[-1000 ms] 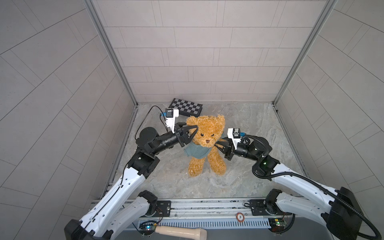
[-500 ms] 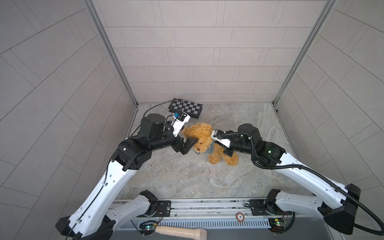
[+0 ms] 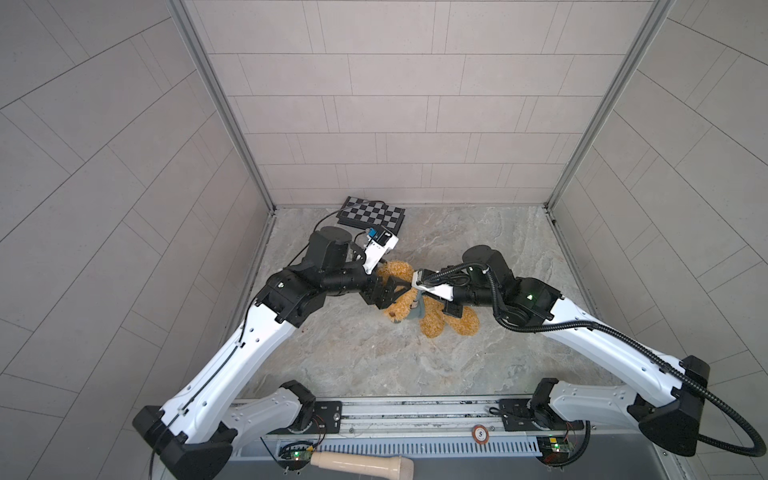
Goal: Dress the teddy bear
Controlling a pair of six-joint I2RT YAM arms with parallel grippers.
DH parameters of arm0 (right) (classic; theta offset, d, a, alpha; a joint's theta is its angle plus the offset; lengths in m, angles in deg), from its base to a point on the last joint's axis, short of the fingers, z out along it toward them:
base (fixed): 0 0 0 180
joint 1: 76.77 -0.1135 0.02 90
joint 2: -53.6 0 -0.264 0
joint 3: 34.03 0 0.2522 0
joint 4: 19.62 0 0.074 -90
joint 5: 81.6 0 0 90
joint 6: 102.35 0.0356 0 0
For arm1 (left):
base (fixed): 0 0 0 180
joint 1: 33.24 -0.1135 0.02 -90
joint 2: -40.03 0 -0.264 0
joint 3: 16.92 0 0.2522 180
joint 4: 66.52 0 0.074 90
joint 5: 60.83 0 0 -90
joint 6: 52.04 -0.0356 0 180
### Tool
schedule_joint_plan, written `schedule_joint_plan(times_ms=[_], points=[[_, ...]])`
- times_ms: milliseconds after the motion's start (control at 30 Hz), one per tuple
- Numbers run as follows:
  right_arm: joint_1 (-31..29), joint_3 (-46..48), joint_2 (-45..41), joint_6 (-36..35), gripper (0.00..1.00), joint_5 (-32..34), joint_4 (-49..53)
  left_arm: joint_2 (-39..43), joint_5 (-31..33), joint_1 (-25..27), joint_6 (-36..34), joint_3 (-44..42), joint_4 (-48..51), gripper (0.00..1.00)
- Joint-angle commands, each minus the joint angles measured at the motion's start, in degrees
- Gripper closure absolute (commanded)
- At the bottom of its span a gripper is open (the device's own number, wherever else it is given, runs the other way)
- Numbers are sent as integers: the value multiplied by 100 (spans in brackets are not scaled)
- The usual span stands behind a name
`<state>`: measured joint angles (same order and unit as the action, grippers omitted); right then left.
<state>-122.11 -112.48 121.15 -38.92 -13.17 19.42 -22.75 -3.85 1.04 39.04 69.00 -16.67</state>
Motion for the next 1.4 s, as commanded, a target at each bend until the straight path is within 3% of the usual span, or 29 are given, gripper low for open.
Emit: schedule_joint_plan(times_ms=[0, 67, 133, 200, 400, 433, 500, 700, 733, 967, 1267, 1367], points=[[-45, -3, -115, -147, 100, -283, -427, 15, -204, 87, 114, -197, -364, 49], [-45, 88, -191, -137, 100, -255, -558, 62, -183, 87, 186, -285, -508, 66], [-45, 226, -295, -2, 100, -17, -851, 111, -134, 90, 185, -329, -598, 100], [-37, 458, -461, 352, 95, 312, -1239, 265, 25, 87, 188, -473, -829, 100], [192, 1692, -1487, 2276, 13, 1546, -1949, 845, 911, 0, 398, -1255, -1924, 100], [258, 1896, -1695, 2516, 7, 1647, -1882, 862, 966, -47, 480, -1347, -2039, 100], [280, 2200, -2086, 2851, 7, 1706, -1852, 888, 916, -106, 636, -1498, -2252, 100], [267, 2543, -2049, 3932, 50, 983, -2827, 950, 972, -124, 1208, -1817, -2748, 100], [270, 2567, -1900, 4035, 52, 813, -3074, 967, 988, -124, 1351, -1897, -2885, 100], [234, 2424, -1133, 4152, 57, 372, -3627, 940, 1070, -124, 1685, -2074, -3057, 100], [209, 2318, -668, 4116, 70, 353, -3915, 920, 1113, -130, 1616, -2024, -2888, 100], [201, 2772, -1070, 4280, 62, 431, -4374, 957, 1284, -306, 1718, -2039, -2795, 100]])
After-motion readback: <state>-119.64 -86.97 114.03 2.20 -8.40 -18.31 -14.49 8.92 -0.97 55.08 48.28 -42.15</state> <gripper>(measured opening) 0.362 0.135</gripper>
